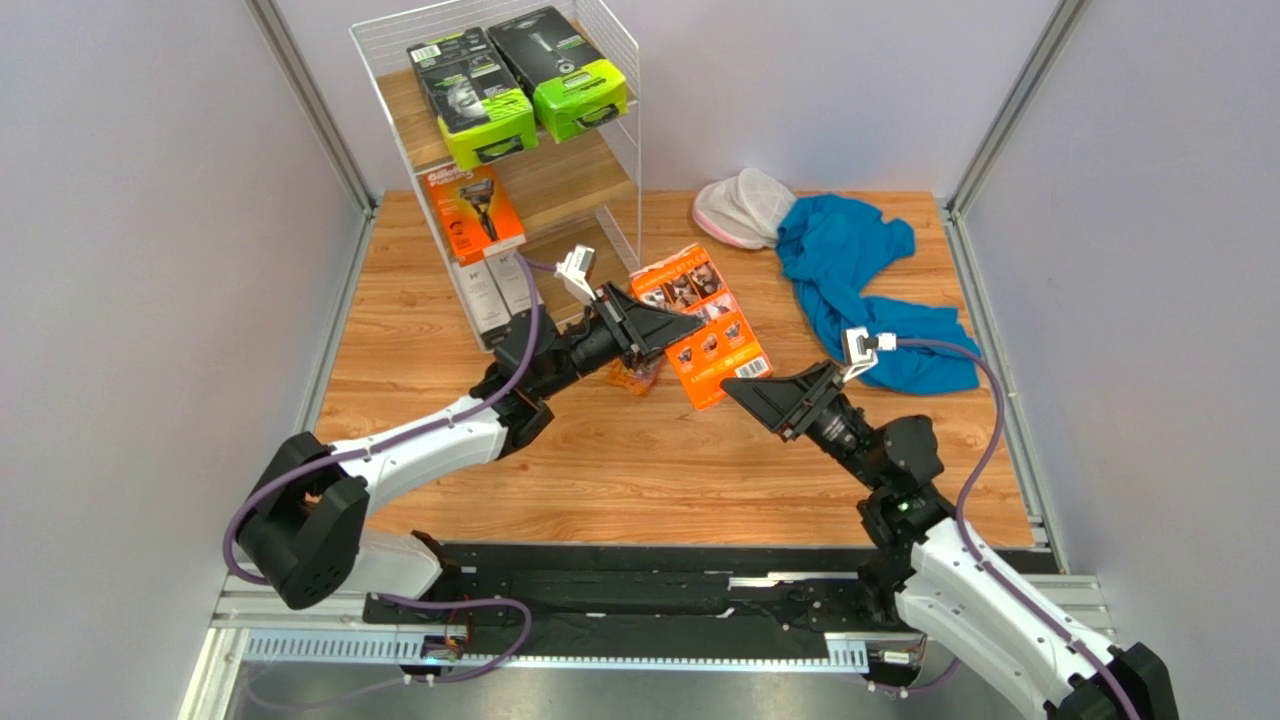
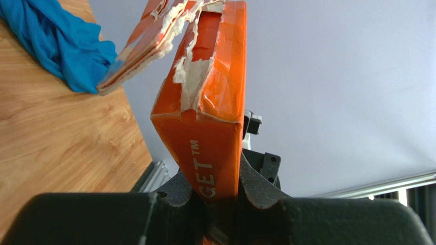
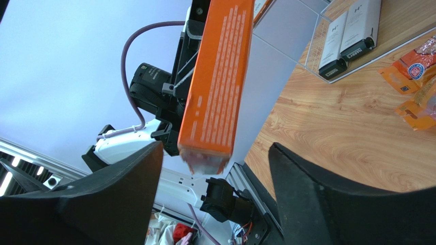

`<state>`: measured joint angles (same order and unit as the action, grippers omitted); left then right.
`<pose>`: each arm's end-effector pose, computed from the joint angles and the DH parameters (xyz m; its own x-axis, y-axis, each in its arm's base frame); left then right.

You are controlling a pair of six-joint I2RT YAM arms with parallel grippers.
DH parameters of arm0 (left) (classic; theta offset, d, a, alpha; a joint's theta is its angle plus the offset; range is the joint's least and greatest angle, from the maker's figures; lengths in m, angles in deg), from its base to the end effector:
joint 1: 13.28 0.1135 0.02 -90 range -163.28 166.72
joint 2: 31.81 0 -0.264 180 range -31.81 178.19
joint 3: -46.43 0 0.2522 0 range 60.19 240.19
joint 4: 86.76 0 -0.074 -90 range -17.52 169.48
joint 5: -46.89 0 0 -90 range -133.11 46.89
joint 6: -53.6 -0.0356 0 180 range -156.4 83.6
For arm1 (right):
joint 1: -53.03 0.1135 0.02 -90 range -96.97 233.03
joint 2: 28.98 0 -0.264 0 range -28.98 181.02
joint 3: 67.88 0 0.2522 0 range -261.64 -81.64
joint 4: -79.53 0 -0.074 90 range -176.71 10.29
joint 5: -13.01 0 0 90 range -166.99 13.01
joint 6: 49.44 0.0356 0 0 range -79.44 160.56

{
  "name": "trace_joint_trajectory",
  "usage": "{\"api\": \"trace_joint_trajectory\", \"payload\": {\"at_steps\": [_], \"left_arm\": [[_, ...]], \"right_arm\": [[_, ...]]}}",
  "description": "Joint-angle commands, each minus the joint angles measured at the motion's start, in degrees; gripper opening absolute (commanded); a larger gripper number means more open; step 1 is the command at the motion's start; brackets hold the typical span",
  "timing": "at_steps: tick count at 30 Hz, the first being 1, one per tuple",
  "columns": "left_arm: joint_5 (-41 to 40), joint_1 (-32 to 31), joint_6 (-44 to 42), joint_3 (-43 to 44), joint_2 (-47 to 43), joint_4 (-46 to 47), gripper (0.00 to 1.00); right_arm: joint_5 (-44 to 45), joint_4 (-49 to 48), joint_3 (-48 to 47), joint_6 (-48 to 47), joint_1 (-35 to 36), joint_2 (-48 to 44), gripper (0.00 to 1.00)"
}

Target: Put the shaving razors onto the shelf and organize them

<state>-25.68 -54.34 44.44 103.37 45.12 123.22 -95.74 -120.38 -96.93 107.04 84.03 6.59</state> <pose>0.2219 -0.2075 0.3032 -0.8175 -0.5371 -0.2081 0.2643 -0.0288 -0.9640 0.1318 0.0925 0.2634 -0.6137 0.6442 -0.4565 -0.4836 0.1503 0.8623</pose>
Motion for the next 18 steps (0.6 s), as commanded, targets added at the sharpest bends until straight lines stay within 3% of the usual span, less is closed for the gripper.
{"api": "trace_joint_trajectory", "payload": {"at_steps": [1,5,10,11,13,14,18], "left_arm": [[-0.2,-1.5,1.2,0.9,0.8,6.0,0.0],[0.7,-2.1,1.0,0.9,1.5,6.7,0.0],[0.1,-2.1,-1.1,-1.3,-0.6,4.6,0.0],[-0.4,-2.0,-3.1,-1.6,-2.3,2.9,0.08],[-0.6,-2.0,-5.9,-1.3,-4.1,-4.4,0.38],[-0.9,-2.0,-8.8,-0.6,-5.8,-7.2,0.58],[-5.1,-2.0,-14.5,0.3,-10.8,-23.0,0.83]], "right_arm": [[-1.3,-3.3,-3.5,0.4,0.5,2.6,0.71],[-2.3,-3.3,-4.6,0.9,1.1,4.7,0.55],[-2.5,-0.3,-5.6,0.3,1.3,4.2,0.16],[-2.4,0.6,-5.7,0.1,1.3,3.6,0.12],[-2.0,3.0,-6.3,-0.9,1.3,3.0,0.06],[-1.9,3.7,-6.5,-1.0,1.2,2.3,0.03],[-1.4,5.6,-6.8,-1.5,1.3,1.8,0.0]]}}
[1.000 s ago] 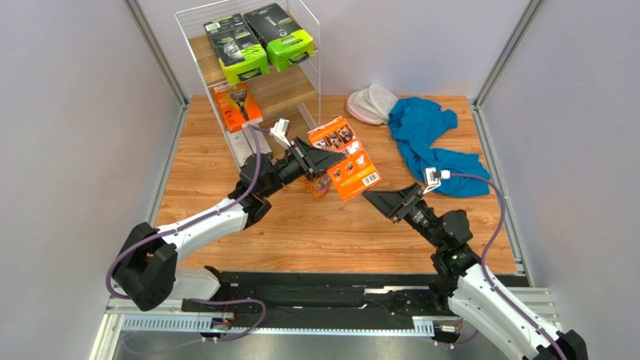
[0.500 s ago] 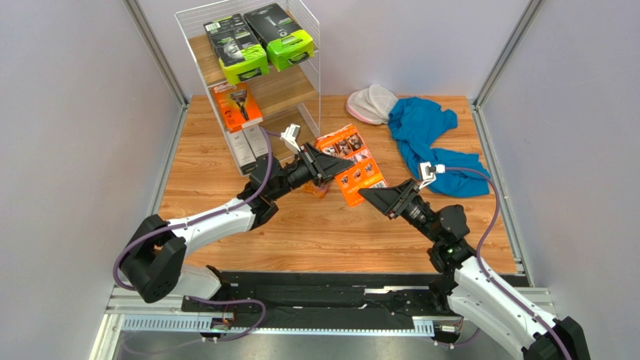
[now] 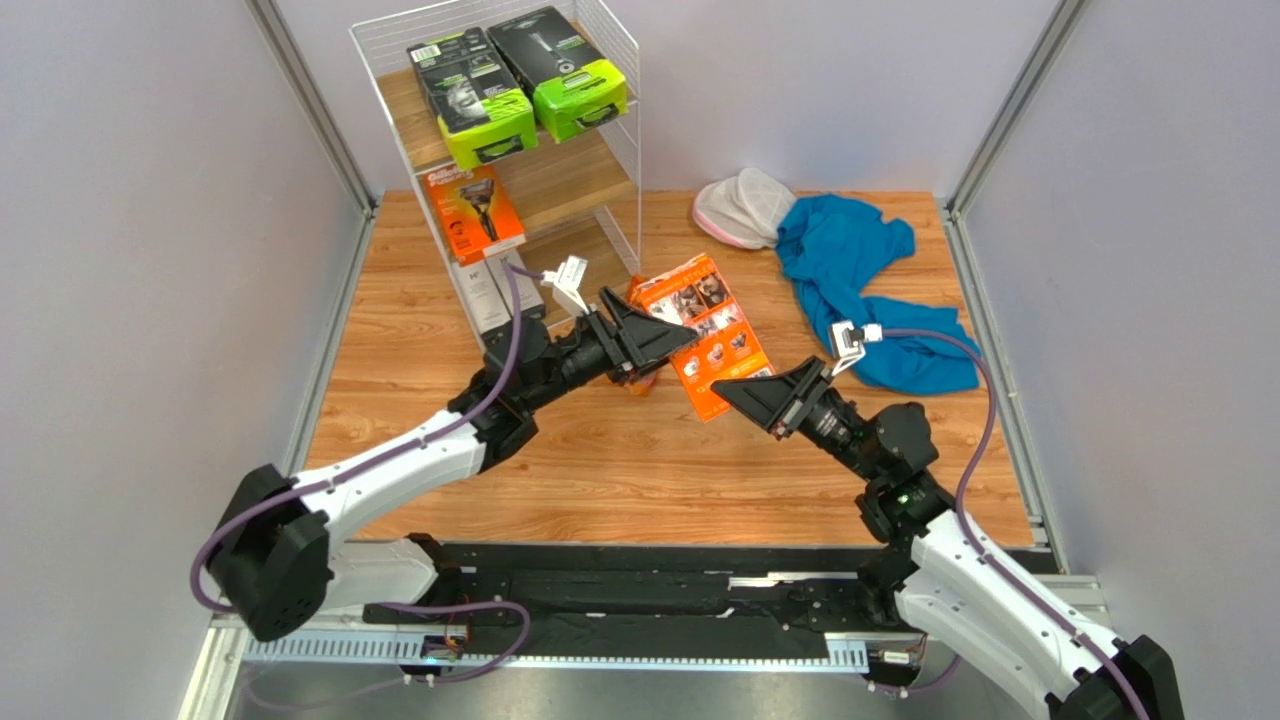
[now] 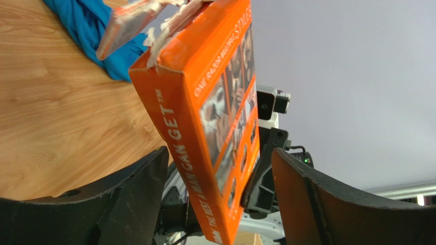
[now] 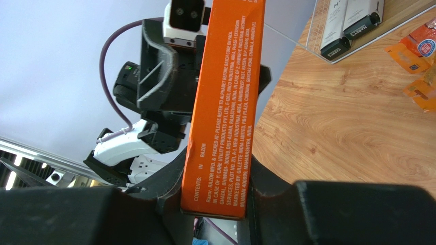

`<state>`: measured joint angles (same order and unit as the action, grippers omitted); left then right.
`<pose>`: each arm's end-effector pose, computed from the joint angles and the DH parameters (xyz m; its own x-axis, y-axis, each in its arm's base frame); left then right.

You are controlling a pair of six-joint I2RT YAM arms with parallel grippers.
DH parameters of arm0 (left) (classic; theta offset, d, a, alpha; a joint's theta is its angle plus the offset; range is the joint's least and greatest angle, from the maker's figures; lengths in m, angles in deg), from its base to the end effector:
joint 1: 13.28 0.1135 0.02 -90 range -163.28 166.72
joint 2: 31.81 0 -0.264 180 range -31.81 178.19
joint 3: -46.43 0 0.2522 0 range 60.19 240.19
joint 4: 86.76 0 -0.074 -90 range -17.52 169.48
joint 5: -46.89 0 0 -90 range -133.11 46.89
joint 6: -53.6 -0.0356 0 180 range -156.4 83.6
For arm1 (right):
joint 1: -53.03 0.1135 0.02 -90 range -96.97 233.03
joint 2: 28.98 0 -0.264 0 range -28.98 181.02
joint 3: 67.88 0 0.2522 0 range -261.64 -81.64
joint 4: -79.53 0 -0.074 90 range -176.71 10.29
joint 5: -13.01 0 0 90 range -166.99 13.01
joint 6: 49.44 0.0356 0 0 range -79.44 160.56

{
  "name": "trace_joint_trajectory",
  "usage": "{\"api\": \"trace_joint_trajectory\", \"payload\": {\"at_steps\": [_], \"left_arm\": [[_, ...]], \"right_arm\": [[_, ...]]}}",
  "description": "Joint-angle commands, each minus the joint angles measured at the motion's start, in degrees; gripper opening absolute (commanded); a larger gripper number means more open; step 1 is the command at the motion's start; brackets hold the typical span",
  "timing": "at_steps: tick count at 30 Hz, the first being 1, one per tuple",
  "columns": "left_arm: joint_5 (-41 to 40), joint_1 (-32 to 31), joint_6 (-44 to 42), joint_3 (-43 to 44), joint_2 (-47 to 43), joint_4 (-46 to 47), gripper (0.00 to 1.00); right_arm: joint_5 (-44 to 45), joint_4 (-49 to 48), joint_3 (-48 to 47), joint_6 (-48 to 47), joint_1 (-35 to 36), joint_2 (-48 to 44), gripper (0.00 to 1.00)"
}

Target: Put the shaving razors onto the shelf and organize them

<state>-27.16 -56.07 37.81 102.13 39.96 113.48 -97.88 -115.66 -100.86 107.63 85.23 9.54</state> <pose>0.2045 -0.2026 0.3023 -0.8075 -0.5133 -0.2906 0.2838 0.0938 -0.9543 0.1373 0.1014 0.2715 -0.6772 0.5904 -0.4391 -0.4405 0.1528 0.8847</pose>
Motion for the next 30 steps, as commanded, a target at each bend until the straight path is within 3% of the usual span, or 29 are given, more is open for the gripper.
{"api": "trace_joint_trajectory", "payload": {"at_steps": [1,7,9,12,16,21,30], "left_arm": [[-4.7,-0.4,-9.1,2.0,-7.7,-15.9,0.97],[-15.4,0.5,-19.2,8.2,-14.3,-43.8,0.99],[-15.7,3.0,-20.0,8.2,-15.9,-51.4,0.99],[-9.0,11.6,-20.9,6.9,-18.8,-58.0,0.99],[-6.4,22.4,-23.6,5.5,-26.0,-65.4,0.99],[-3.1,30.5,-25.8,6.2,-30.5,-75.2,0.99],[9.1,41.9,-28.3,3.5,-34.0,-77.0,0.99]], "right_arm": [[0.9,1.1,-2.8,-2.1,0.0,-1.2,0.0],[1.2,3.9,-3.3,-2.9,0.0,0.0,0.0],[0.3,4.6,-4.5,-3.4,0.0,1.4,0.0],[-1.0,4.6,-7.2,-4.3,0.0,5.4,0.0],[-2.1,2.9,-11.4,-5.2,0.2,11.3,0.0],[-4.4,-0.9,-20.1,-5.5,0.9,22.3,0.0],[-6.3,-10.6,-34.6,-1.8,2.6,42.7,0.0]]}}
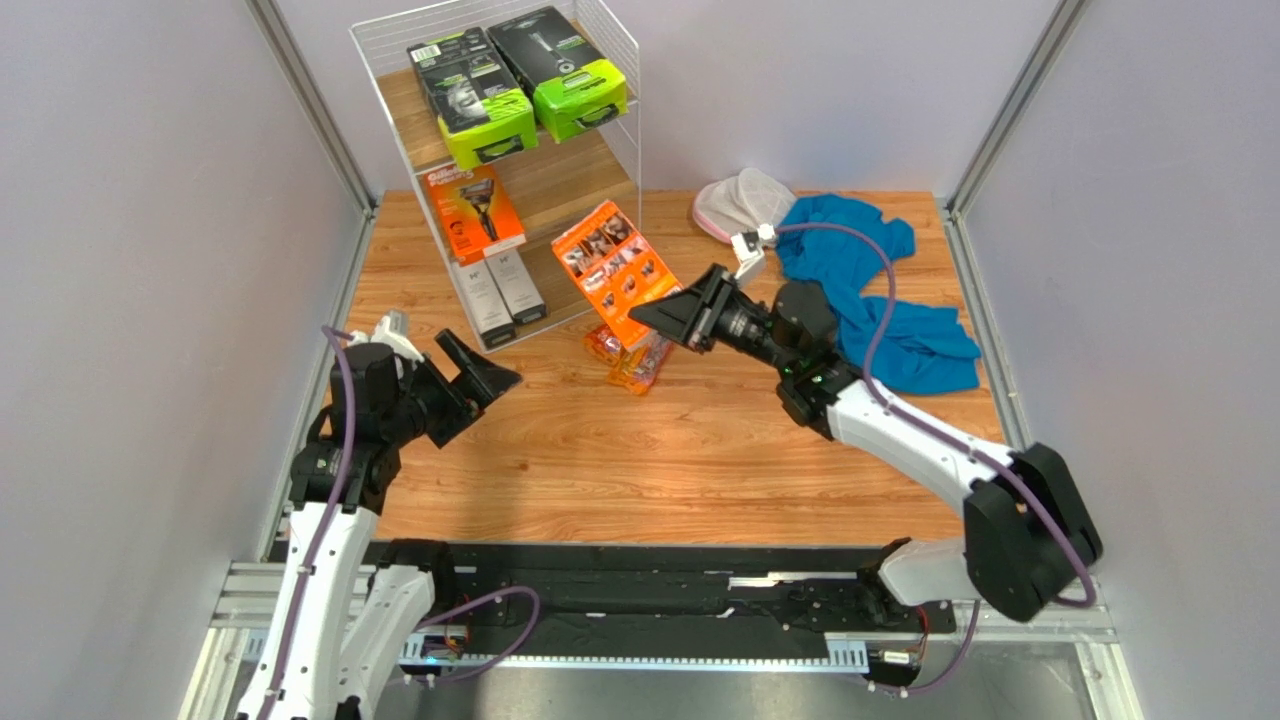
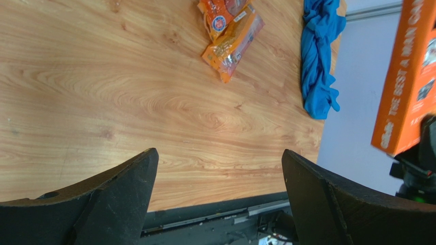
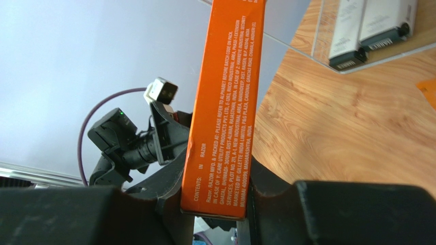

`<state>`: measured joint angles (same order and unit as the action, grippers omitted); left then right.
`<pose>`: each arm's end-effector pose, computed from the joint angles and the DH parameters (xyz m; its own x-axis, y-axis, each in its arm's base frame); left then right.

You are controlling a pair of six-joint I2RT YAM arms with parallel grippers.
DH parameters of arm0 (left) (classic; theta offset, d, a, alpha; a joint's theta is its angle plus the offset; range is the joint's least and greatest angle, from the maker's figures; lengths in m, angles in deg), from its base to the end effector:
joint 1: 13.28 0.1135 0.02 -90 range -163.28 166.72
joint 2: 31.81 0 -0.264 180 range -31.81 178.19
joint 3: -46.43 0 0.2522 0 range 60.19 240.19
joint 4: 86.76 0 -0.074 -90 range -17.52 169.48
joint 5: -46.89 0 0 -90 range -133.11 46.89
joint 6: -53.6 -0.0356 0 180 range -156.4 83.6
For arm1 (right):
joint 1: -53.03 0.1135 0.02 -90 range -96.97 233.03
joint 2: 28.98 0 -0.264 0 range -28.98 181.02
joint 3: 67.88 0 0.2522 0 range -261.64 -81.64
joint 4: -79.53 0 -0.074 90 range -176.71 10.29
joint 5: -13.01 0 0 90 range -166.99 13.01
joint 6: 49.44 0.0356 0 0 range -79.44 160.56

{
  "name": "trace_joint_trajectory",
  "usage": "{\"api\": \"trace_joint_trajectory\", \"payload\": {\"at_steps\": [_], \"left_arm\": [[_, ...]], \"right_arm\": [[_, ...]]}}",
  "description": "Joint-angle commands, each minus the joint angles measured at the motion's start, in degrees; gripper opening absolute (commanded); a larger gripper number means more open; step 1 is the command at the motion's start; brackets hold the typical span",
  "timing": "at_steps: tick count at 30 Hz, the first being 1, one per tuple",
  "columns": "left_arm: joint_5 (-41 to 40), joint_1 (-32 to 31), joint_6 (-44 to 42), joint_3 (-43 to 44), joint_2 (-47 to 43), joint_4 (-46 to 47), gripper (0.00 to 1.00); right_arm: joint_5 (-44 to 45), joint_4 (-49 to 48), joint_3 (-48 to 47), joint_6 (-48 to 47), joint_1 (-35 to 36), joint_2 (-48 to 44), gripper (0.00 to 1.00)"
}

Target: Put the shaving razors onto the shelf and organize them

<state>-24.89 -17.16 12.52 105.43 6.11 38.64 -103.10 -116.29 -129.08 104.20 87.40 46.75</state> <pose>0.1359 -0.0204 0.3069 -0.6065 -0.6765 -0.4177 -0.2022 0.6393 -0.7419 0.2429 0.1851 0.3085 -0.7714 0.4472 -0.4528 -0.4030 0.2074 0.8914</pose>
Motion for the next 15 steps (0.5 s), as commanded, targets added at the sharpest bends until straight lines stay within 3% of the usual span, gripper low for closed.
{"api": "trace_joint_trajectory", "payload": {"at_steps": [1,9,15], "left_arm": [[6.9,3.3,-3.7,0.6,-0.2,-2.5,0.99],[8.6,3.5,-6.6,1.3,-0.7,-4.2,0.99],[9.8,3.5,-6.6,-1.8,-3.3,-4.0,0.99]], "right_arm": [[-0.7,-10.3,-7.6,2.5,0.4,6.7,0.0],[0.8,-17.3,-20.9,8.3,0.4,20.9,0.0],[2.6,-15.3,-29.3,9.2,0.3,28.3,0.0]]}}
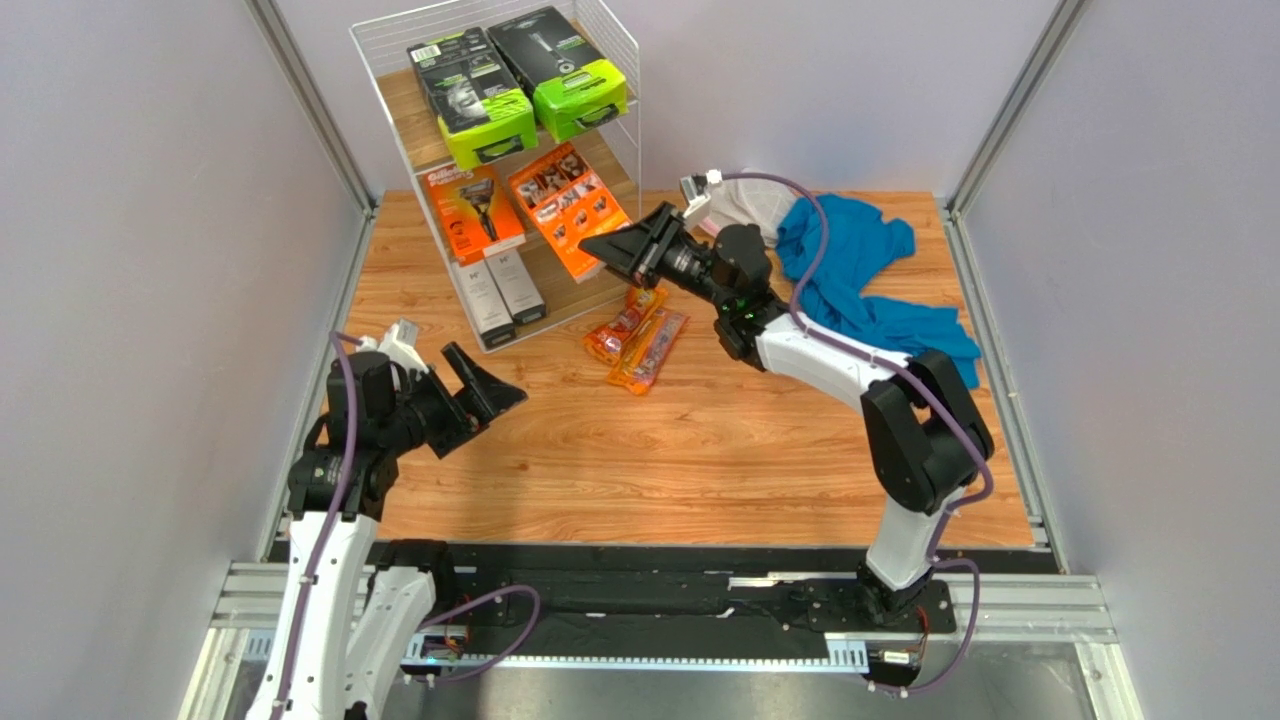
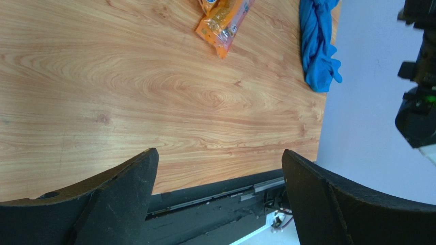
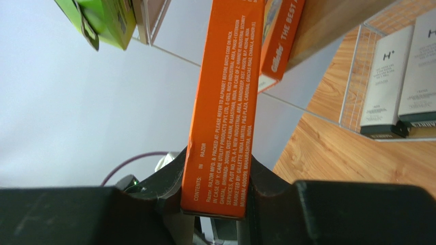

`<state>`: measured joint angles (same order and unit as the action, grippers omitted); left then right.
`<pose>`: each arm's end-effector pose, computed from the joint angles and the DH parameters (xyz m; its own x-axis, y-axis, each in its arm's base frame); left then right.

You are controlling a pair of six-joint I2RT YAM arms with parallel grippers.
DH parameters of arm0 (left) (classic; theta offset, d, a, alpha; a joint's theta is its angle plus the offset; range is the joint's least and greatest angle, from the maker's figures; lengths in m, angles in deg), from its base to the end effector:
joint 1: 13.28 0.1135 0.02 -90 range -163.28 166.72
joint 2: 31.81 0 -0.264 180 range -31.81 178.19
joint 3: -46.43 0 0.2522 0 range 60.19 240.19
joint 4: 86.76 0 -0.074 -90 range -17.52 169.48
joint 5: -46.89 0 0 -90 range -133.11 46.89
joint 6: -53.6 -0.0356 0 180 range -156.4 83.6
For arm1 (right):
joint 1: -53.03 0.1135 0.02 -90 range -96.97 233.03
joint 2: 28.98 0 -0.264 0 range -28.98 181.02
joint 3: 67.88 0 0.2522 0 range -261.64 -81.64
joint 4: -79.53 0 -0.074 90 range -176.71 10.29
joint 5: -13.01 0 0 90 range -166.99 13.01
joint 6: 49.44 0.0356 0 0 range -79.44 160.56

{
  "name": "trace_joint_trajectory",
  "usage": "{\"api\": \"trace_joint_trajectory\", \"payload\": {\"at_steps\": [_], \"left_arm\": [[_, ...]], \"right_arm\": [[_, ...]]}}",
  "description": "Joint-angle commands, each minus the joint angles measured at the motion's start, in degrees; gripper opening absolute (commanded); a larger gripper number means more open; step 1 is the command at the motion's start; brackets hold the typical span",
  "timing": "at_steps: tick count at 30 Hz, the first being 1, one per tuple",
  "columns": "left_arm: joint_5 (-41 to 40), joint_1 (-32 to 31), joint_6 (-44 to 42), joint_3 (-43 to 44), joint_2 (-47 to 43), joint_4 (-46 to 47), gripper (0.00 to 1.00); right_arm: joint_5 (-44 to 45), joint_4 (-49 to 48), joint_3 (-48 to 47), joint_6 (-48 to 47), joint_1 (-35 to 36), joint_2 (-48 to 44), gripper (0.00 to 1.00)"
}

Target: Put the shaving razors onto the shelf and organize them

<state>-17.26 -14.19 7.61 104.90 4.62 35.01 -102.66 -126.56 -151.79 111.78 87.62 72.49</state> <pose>0.1267 -0.0175 0.3023 -0.6790 -0.6146 -0.4016 -0.1469 0.6497 -0.7459 0.3352 0.2499 0.3119 -0.7790 0.4993 -0.3792 -0.3939 0.0809 0.9156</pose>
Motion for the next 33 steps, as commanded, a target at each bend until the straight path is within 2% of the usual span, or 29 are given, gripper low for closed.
{"api": "trace_joint_trajectory", "payload": {"at_steps": [1,11,17,27,29,32,33], "left_arm": [[2.2,0.6,-2.4,-1.6,-2.2,-0.5,0.99],[3.1,0.6,-5.5,0.5,-1.4,-1.6,0.99],[3.3,0.6,-6.7,0.7,-1.6,-2.3,0.99],[3.8,0.6,-7.8,0.5,-2.2,-3.2,0.99],[3.8,0.6,-8.0,0.3,-2.3,-3.3,0.99],[4.0,0.6,-8.1,-0.3,-2.8,-3.3,0.99],[4.1,0.6,-8.1,-0.7,-2.9,-3.3,0.99]], "right_arm": [[2.4,-4.8,-8.6,1.9,0.0,3.5,0.0],[3.2,2.7,-26.4,4.4,0.2,17.0,0.0],[5.8,5.3,-30.8,5.8,0.4,21.3,0.01],[6.0,12.8,-35.0,7.2,0.7,23.8,0.14],[5.2,13.7,-34.8,7.1,0.7,23.8,0.2],[5.2,12.9,-32.8,7.4,0.9,23.1,0.44],[5.5,12.4,-31.7,7.3,0.9,21.9,0.57]]}}
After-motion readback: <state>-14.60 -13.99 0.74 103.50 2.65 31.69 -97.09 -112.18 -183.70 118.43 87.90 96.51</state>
